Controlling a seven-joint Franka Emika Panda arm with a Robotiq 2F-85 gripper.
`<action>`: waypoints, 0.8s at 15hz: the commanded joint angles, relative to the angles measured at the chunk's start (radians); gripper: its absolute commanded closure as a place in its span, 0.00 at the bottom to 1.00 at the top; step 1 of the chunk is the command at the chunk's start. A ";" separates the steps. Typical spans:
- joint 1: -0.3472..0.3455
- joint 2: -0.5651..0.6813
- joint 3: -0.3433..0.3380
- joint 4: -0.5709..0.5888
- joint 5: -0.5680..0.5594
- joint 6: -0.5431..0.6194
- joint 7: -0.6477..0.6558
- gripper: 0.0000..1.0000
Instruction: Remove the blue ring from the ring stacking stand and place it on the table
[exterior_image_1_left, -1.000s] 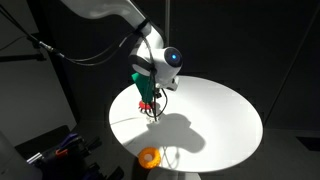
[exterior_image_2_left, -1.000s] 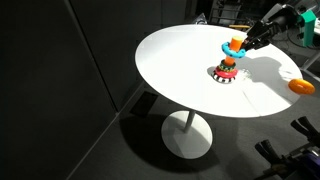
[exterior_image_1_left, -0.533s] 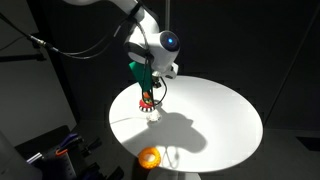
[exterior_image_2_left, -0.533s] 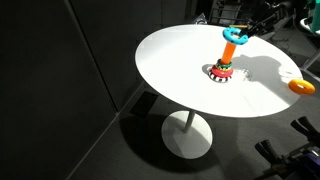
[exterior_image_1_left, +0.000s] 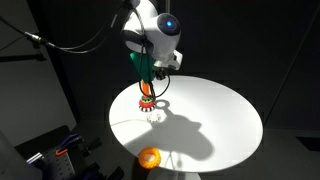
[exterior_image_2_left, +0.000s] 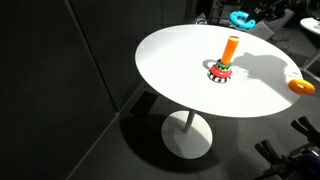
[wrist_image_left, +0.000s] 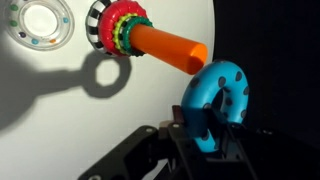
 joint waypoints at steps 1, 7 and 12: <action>0.004 -0.012 -0.025 -0.009 -0.009 0.058 0.022 0.90; -0.003 0.052 -0.044 -0.021 -0.013 0.187 -0.002 0.90; -0.006 0.119 -0.037 -0.025 -0.003 0.330 -0.030 0.90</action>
